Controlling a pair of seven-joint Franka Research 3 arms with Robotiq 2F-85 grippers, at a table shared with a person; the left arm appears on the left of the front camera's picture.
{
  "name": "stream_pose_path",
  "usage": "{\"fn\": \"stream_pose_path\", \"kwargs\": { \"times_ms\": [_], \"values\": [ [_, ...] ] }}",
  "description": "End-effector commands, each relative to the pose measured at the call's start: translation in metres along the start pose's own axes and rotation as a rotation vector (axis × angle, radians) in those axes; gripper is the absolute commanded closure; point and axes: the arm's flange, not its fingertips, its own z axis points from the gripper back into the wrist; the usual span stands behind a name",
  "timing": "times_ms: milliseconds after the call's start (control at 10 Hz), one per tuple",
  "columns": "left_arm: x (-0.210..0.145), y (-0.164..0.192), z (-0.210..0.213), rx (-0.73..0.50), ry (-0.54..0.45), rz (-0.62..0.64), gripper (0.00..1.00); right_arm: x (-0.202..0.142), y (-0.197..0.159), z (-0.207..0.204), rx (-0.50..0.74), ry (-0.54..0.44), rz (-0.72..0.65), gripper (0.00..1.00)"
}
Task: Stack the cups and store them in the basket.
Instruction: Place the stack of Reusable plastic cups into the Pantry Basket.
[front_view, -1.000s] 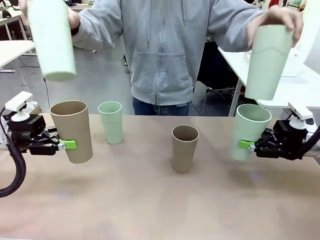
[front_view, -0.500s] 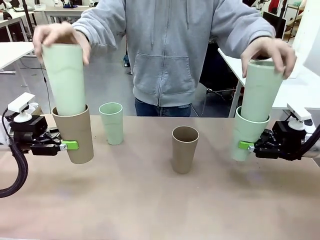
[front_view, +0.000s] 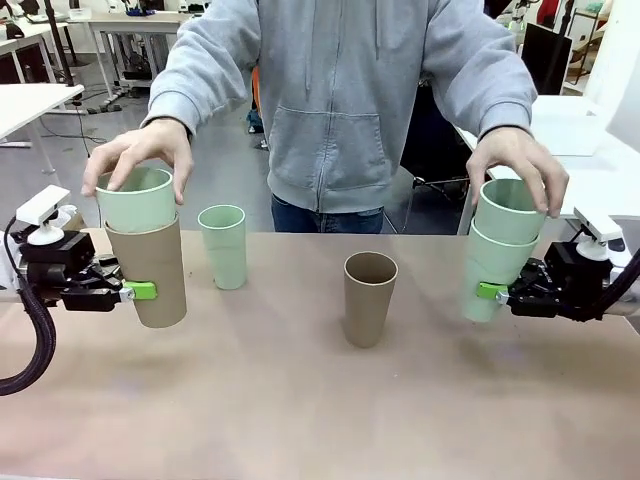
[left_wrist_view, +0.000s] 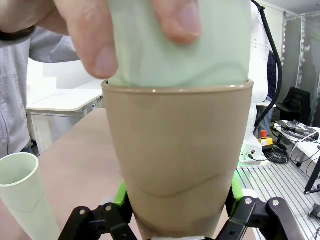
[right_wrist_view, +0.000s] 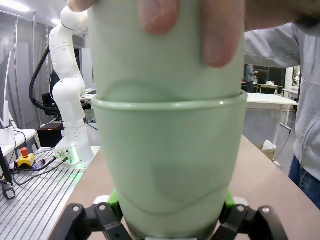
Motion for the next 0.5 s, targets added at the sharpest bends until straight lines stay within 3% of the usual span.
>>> {"fn": "stream_pose_path", "kwargs": {
  "times_ms": [0, 400],
  "values": [
    [0.0052, 0.0002, -0.0006, 0.004, -0.012, 0.003, 0.15, 0.0026, -0.0005, -0.0003, -0.003, -0.002, 0.012, 0.16],
    [0.0052, 0.0002, -0.0006, 0.004, -0.012, 0.003, 0.15, 0.0026, -0.0005, -0.0003, -0.003, -0.002, 0.012, 0.16]
  ]
}}
